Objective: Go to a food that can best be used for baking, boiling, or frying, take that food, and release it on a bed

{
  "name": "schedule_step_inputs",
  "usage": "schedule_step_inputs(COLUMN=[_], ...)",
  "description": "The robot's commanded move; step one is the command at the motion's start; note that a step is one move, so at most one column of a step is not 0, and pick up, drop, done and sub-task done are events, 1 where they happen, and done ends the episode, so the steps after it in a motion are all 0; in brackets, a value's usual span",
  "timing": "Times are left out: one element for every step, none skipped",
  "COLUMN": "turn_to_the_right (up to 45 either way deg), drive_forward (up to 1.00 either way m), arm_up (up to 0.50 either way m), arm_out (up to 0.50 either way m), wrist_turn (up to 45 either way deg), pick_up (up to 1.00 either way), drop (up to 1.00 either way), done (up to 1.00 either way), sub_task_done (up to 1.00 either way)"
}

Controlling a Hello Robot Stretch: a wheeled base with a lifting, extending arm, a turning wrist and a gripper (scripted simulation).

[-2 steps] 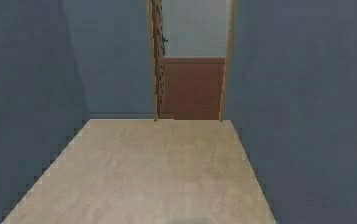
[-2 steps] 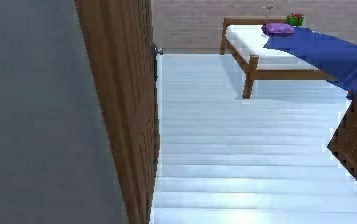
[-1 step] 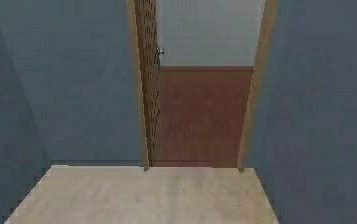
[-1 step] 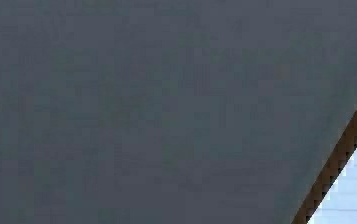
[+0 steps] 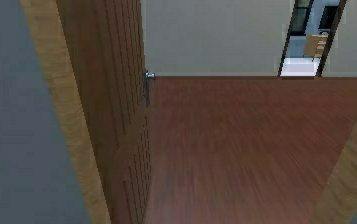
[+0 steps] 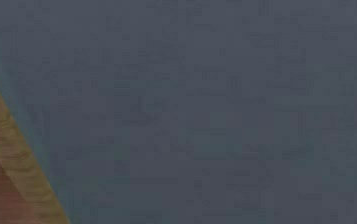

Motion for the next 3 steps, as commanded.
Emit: schedule_step_inputs(turn_to_the_right=[3.0,0.0,45.0], drive_forward=[0.00,0.70,0.00], arm_up=[0.00,0.00,0.00], arm_out=[0.00,0.00,0.00], wrist_turn=[0.0,0.0,0.0], pick_up=[0.00,0.00,0.00], drop=[0.00,0.00,0.00], done=[0.00,0.00,0.00], sub_task_done=[0.00,0.00,0.00])
